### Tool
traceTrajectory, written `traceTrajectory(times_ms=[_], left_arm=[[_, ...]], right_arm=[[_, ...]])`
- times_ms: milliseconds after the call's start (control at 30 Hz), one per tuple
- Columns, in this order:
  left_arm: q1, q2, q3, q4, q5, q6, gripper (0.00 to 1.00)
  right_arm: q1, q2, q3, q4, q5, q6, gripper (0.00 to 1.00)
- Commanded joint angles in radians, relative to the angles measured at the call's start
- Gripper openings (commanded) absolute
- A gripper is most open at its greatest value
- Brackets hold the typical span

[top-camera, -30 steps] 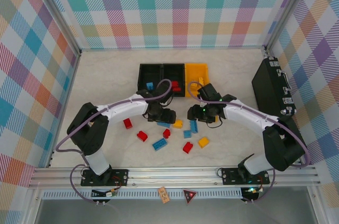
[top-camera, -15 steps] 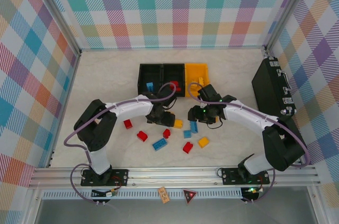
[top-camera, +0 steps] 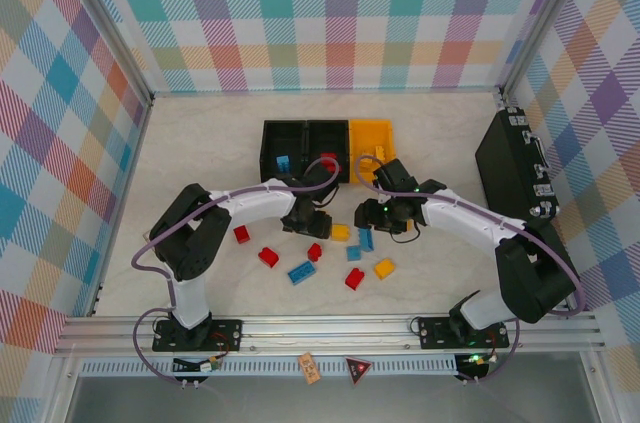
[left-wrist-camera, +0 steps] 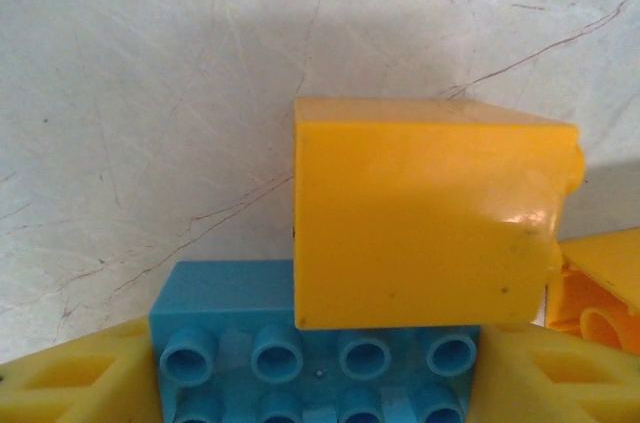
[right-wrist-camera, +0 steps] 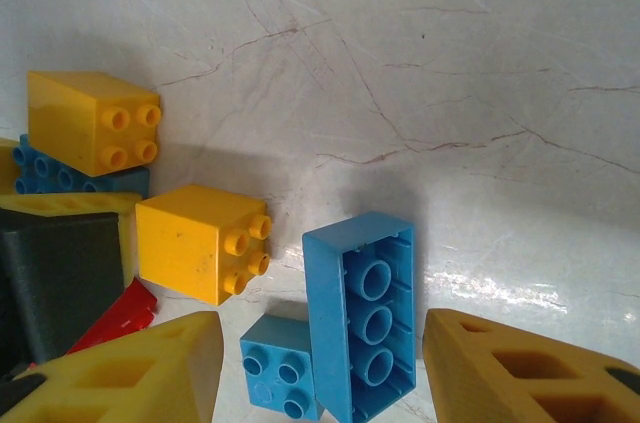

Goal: Sort the legos into containers by color
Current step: Pick up the lego from the center of the table.

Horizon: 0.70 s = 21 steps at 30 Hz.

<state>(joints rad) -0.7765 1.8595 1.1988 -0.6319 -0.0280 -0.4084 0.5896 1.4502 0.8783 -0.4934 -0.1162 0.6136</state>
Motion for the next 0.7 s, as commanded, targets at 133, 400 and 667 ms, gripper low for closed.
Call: traceTrajectory(times_ms=[133,400,667], left_arm=[[-0.006,-0.013,0.015,-0.042,-0.030,0.013,0.59],[0.025,-0.151,0.011,-0.112,-0.102,0.007,0.59],[0.121,-0.207,0.074,-0.150,-0.105,0.016,0.58]], right_arm=[[0.004,0.003,-0.007,0.011,-0.011,0.008,0.56],[0.005,-0.017,0.017,0.051,-0.071,-0.007,0.56],[0.006,-0.012,0.089,0.116,-0.155,-0.036,0.56]])
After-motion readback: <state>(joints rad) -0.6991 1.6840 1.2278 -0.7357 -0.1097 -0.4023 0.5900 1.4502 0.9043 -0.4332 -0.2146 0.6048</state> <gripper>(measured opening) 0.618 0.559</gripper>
